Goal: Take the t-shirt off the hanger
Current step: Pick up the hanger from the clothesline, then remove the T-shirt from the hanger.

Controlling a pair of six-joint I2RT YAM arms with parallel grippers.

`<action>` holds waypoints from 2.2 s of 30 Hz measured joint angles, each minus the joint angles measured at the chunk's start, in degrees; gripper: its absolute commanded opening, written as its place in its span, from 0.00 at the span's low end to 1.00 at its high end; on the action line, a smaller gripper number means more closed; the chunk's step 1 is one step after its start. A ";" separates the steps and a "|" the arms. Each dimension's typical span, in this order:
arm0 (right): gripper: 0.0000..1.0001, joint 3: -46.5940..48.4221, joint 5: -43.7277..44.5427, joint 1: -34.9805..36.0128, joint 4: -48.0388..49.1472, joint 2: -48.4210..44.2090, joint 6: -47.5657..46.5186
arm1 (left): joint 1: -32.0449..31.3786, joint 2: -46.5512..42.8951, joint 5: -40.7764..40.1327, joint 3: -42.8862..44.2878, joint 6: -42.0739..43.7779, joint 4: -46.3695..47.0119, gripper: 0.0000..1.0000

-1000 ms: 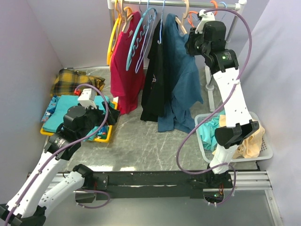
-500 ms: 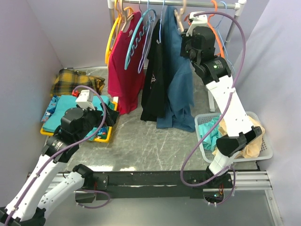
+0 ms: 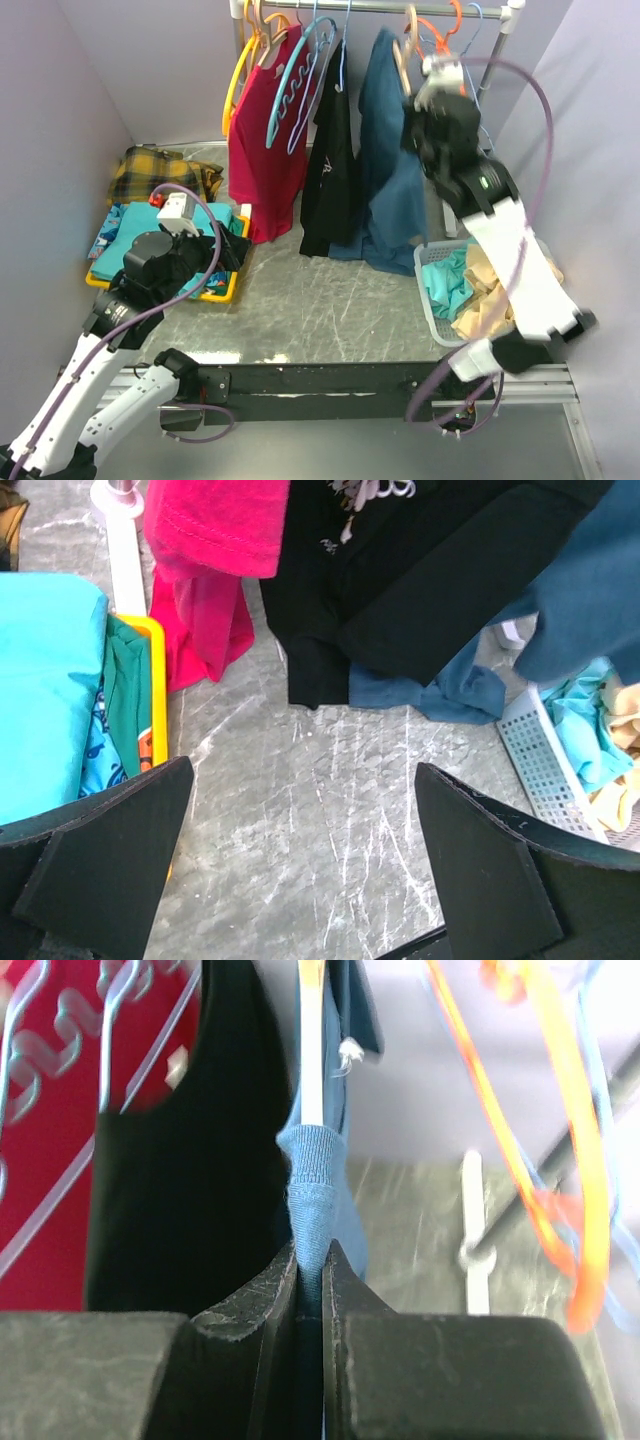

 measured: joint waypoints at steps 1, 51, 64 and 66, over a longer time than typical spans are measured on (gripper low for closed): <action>0.00 -4.63 0.17 0.85 0.11 -3.56 0.70 | 0.00 -0.04 0.15 0.17 0.13 -0.02 0.99; 0.00 -33.14 -61.46 14.47 -20.81 -36.28 -9.33 | 0.00 -3.13 13.92 24.02 9.38 -2.45 0.99; 0.00 -34.16 -55.60 24.26 -10.32 -27.87 -5.33 | 0.00 -7.67 38.05 8.74 11.85 0.96 0.99; 0.00 -33.57 -55.28 25.29 -9.31 -26.91 -5.20 | 0.00 -8.31 39.98 8.11 11.85 1.79 1.00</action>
